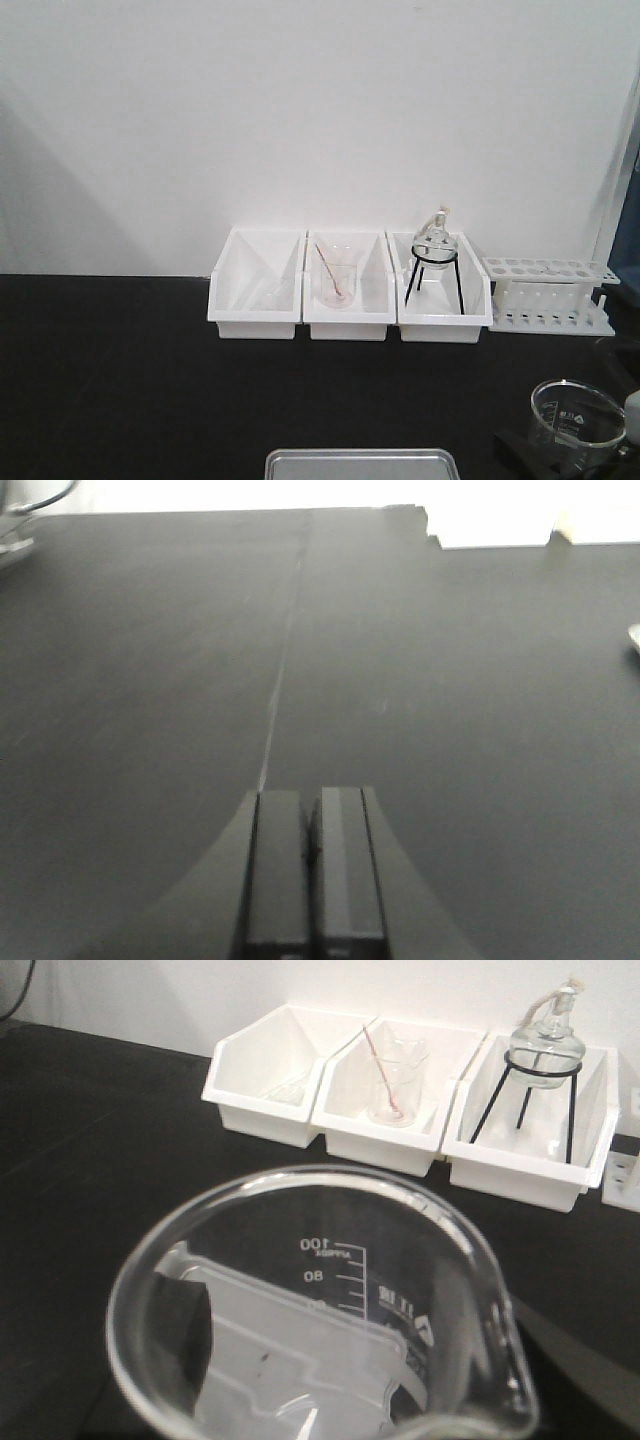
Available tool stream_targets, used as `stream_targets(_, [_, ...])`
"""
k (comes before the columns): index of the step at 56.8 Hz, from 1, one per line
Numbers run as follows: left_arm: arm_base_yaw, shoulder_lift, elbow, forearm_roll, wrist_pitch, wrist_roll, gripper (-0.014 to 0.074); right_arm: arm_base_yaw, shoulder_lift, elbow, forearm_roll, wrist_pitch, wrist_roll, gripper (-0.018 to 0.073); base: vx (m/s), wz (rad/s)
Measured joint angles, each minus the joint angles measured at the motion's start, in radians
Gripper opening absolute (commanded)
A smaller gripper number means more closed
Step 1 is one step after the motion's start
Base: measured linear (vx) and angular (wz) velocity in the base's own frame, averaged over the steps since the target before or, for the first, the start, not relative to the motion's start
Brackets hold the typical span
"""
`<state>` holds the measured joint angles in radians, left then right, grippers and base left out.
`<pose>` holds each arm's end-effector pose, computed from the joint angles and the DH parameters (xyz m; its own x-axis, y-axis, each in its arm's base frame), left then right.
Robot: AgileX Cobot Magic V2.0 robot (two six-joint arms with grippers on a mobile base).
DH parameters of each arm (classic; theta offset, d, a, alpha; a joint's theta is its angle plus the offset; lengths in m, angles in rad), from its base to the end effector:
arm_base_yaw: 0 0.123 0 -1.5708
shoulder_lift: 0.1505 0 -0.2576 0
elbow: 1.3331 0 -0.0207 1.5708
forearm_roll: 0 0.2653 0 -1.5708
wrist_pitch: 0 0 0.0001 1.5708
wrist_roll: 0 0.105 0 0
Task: Move beaker to silver tray on left bench
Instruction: 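Drive the base up to the bench with the silver tray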
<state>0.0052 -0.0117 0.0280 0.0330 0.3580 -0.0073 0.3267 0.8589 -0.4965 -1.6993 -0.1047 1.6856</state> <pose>0.1087 0.0018 0.1683 -0.2833 0.0221 -0.9588 -0.0096 0.9996 0.0259 0.2086 0.0821 0.2592 -0.2636 -0.1045 -0.9589 -0.4171 0.9087 0.0157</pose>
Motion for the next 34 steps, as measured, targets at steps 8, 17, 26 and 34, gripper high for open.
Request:
stream_targets(8, [0.000,0.000,0.000,0.000,0.000,0.000,0.0001,0.000,0.000,0.000,0.000,0.000,0.000,-0.0006,0.23,-0.09])
stream_targets(17, [0.000,0.000,0.000,0.000,0.000,0.000,0.0001,0.000,0.000,0.000,0.000,0.000,0.000,-0.0006,0.16,-0.06])
stream_targets(26, [0.000,0.000,0.000,0.000,0.000,0.000,0.0001,0.000,0.000,0.000,0.000,0.000,0.000,-0.0006,0.08,-0.03])
stream_targets(34, [0.000,0.000,0.000,0.000,0.000,0.000,0.0001,0.000,0.000,0.000,0.000,0.000,0.000,-0.0006,0.03,0.01])
